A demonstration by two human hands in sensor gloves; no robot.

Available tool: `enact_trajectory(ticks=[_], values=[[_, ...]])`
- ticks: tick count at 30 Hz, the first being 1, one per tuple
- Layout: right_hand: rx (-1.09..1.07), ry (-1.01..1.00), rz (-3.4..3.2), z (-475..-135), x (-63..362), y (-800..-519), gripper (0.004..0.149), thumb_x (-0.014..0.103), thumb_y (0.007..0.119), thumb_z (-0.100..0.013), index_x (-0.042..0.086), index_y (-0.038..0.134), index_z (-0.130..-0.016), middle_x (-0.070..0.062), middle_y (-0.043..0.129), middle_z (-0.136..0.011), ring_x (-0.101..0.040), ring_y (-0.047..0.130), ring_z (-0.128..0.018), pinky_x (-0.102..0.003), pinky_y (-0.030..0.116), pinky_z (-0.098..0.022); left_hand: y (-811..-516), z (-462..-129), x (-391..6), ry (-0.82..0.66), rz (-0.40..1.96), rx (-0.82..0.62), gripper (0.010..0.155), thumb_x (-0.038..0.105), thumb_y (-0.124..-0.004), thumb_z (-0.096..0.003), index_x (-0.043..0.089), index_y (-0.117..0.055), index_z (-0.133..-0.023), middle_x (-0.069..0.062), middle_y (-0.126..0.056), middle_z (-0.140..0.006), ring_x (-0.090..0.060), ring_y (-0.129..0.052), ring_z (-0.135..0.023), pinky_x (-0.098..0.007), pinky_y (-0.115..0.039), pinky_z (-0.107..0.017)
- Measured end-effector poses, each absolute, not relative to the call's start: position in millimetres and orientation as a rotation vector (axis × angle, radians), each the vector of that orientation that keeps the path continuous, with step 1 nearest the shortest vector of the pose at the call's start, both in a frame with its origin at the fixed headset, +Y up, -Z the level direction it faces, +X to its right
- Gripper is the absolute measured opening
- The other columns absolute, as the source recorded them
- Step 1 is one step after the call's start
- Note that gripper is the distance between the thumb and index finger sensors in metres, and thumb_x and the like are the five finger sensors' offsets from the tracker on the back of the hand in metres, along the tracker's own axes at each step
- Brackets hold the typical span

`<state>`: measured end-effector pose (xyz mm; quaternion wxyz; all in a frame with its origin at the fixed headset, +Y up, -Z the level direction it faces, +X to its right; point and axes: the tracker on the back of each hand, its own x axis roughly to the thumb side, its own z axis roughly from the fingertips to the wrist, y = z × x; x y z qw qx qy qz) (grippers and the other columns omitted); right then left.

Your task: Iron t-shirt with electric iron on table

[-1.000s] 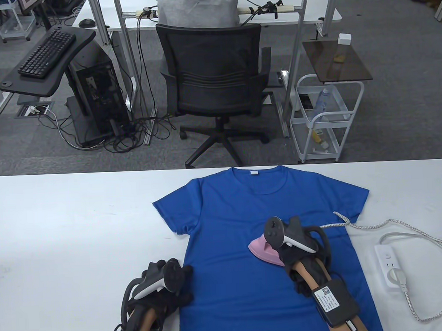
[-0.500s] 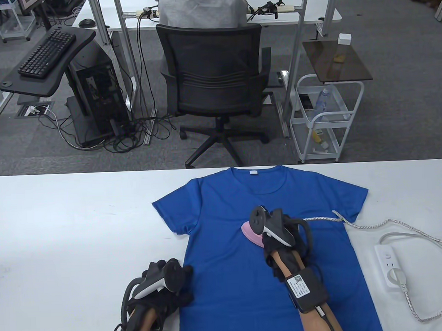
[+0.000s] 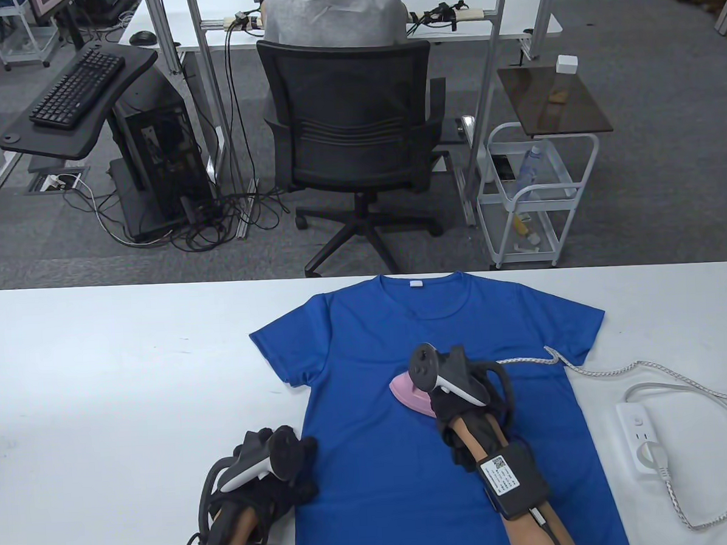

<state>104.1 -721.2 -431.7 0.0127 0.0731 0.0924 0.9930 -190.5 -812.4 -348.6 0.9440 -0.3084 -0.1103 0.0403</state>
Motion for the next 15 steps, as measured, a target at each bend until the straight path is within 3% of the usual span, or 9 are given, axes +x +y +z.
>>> enact_trajectory(ticks=[6, 15], values=[[0.408, 0.401, 3.041, -415.1, 103.6, -717.2, 0.065, 0.028, 0.068, -0.043, 0.030, 0.051, -0.106, -0.012, 0.074, -0.102, -0.043, 0.079, -0.088, -0.061, 0.061, -0.066, -812.7, -348.7, -190.8, -0.225, 0.085, -0.629, 0.076, 0.061, -0.056, -0.0453, 0.045, -0.014, -0.107, 0.001, -0.001, -0.114, -0.035, -0.002, -0.107, -0.064, -0.017, -0.073], [0.307, 0.323, 3.088, -424.9, 95.6, -718.4, 0.066, 0.030, 0.067, -0.041, 0.031, 0.053, -0.106, -0.012, 0.078, -0.099, -0.041, 0.084, -0.084, -0.058, 0.066, -0.064, -812.8, -348.9, -190.9, -0.225, 0.087, -0.632, 0.076, 0.061, -0.056, -0.0453, 0.046, -0.014, -0.107, 0.001, 0.000, -0.114, -0.035, -0.002, -0.106, -0.064, -0.017, -0.073]])
